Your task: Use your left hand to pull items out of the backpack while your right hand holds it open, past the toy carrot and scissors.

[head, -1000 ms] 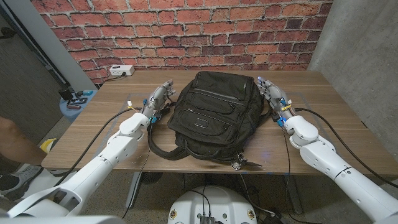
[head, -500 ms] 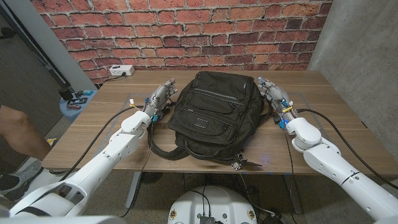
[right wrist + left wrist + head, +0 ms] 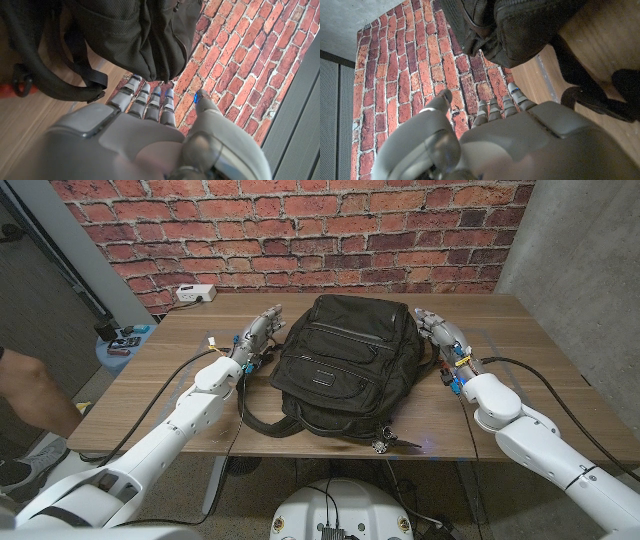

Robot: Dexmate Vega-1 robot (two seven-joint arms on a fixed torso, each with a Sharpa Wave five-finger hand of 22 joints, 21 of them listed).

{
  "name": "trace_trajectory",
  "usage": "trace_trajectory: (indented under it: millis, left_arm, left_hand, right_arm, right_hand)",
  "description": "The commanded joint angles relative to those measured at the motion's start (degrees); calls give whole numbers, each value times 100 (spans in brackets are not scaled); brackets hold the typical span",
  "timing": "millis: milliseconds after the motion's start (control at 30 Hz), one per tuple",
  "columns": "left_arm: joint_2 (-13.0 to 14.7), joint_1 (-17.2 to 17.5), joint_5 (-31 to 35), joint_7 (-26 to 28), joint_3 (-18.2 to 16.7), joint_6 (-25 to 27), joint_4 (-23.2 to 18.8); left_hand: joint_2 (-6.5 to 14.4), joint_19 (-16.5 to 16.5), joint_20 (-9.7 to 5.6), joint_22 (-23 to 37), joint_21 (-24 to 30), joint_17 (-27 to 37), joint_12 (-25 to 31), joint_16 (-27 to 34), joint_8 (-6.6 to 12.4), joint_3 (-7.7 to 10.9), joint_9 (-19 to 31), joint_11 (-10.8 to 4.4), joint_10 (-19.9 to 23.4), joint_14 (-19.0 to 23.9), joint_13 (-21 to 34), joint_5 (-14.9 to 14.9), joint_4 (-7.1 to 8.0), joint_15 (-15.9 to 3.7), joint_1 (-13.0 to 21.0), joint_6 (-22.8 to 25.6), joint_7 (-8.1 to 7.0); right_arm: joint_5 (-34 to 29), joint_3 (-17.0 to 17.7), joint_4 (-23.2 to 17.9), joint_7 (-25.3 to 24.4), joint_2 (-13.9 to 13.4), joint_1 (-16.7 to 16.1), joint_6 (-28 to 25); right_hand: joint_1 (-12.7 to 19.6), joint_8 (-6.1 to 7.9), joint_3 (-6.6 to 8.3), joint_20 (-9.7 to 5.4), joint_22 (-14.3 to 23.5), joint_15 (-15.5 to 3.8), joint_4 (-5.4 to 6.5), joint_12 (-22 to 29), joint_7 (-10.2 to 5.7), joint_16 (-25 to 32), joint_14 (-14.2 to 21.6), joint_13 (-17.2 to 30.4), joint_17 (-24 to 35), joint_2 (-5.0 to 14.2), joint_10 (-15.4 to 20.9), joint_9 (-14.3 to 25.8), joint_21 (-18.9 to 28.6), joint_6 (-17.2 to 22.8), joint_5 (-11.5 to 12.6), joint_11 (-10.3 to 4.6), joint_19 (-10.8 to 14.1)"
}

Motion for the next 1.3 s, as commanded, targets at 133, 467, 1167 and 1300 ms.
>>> trace_trajectory:
  millis: [133,467,1167,1300]
  left_arm:
    - [47,95,40,50,3,-14,-136]
    - [107,174,24,20,-39,-87,-194]
    - [166,319,-28,-45,-107,-241,-285]
    - [173,313,-33,-83,-108,-261,-269]
  left_hand:
    - [-35,53,21,11,-23,16,-22,-12,6,28,11,34,33,9,6,56,-57,59,29,21,-4]
    - [-30,63,23,12,-54,18,-24,-12,5,29,11,42,33,4,7,60,-84,68,42,20,5]
    - [-22,86,25,14,-124,23,-27,-7,3,24,12,36,35,5,7,67,-136,72,65,22,0]
    - [-21,91,25,14,-139,24,-27,-8,3,22,12,37,37,2,8,68,-145,67,68,23,2]
  right_arm:
    - [-440,286,-682,-331,-261,-587,-284]
    - [-873,393,-1060,-586,-281,-889,-467]
    - [-1947,627,-1930,-1045,-284,-1551,-1229]
    - [-2155,627,-2061,-1104,-258,-1656,-1364]
  right_hand:
    - [93,52,36,-198,16,-196,-66,35,27,18,51,4,-24,-5,15,10,20,49,19,7,70]
    - [161,50,55,-199,15,-194,-110,37,36,19,61,-1,-54,-21,20,8,19,59,24,16,77]
    - [363,50,90,-180,12,-190,-205,59,82,35,127,-10,-138,-84,83,1,21,95,34,47,120]
    - [407,51,89,-192,12,-204,-207,62,77,38,132,-11,-155,-97,95,1,15,108,34,43,115]
